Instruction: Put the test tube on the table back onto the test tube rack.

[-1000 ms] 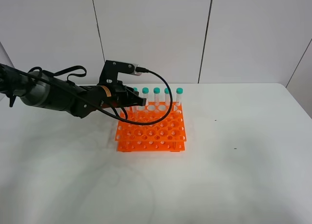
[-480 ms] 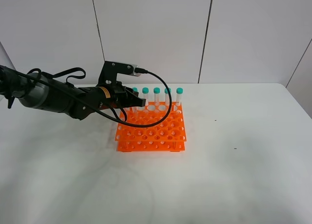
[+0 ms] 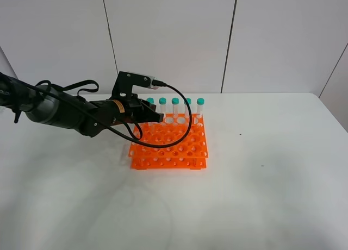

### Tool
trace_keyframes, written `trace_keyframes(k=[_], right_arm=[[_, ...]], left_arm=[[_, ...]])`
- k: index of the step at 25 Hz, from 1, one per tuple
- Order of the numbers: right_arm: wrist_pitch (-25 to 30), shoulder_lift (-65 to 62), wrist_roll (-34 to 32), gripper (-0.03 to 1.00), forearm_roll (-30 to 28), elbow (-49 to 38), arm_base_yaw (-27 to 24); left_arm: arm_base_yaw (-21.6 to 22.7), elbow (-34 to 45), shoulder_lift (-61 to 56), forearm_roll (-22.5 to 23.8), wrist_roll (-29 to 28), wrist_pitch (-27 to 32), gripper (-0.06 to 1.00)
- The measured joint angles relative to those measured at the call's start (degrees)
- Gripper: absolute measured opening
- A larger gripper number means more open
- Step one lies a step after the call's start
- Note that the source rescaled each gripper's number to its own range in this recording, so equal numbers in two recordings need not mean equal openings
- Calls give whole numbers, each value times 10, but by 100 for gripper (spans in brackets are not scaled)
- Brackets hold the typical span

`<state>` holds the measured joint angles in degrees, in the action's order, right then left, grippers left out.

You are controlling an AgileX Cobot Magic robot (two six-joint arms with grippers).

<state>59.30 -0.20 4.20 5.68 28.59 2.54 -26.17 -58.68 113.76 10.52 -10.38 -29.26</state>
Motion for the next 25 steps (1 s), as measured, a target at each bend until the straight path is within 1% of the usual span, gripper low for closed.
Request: trace_keyframes(k=[16,17,18,20,22,25], right_arm=[[0,0,0,100,0,0,0],[0,0,0,100,0,0,0],[0,0,0,100,0,0,0],[0,0,0,100,0,0,0],[0,0,0,100,0,0,0],[0,0,0,100,0,0,0]], left_arm=[[0,0,7,2,0,-5,1],[0,0,7,2,-4,-5,4],[0,0,7,2,-12,-5,9],[0,0,7,2,-31,-5,29],[0,0,4,2,-50,-5,43],[0,0,-7,2,-54,-4,48]])
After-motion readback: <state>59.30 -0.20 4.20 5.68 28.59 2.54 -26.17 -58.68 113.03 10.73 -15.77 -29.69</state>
